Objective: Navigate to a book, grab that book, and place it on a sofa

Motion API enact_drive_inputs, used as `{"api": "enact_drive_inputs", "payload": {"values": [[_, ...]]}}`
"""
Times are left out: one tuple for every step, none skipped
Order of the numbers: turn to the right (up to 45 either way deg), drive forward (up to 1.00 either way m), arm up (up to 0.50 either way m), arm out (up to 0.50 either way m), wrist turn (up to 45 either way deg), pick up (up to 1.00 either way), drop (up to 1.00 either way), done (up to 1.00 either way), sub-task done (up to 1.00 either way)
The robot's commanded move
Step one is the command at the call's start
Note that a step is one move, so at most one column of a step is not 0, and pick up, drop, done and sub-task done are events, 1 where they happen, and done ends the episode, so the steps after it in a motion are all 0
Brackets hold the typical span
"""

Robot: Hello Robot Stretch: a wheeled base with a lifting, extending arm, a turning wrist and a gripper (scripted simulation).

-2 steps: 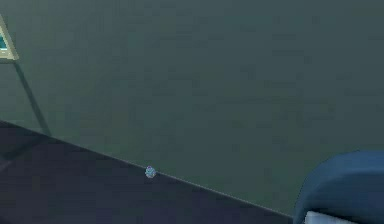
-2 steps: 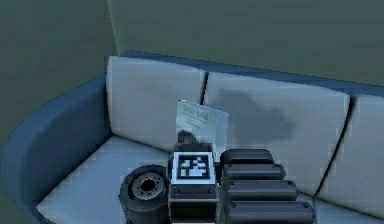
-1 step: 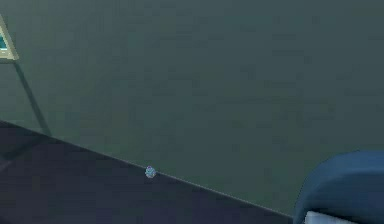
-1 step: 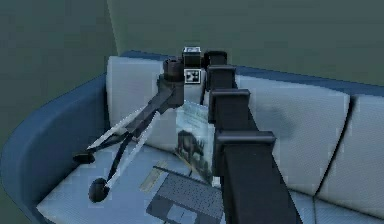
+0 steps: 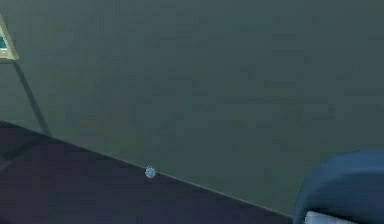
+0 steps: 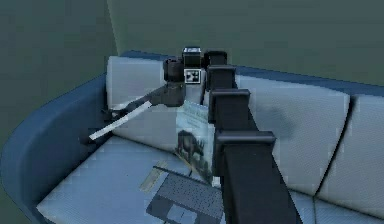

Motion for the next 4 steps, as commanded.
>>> {"api": "enact_drive_inputs", "payload": {"values": [[0.0, 0.00, 0.00, 0.00, 45.0, 0.00, 0.00, 0.00, 0.00], [0.0, 0.00, 0.00, 0.00, 45.0, 0.00, 0.00, 0.00, 0.00], [0.0, 0.00, 0.00, 0.00, 27.0, 0.00, 0.00, 0.00, 0.00], [0.0, 0.00, -0.10, 0.00, 0.0, 0.00, 0.00, 0.00, 0.00]]}}
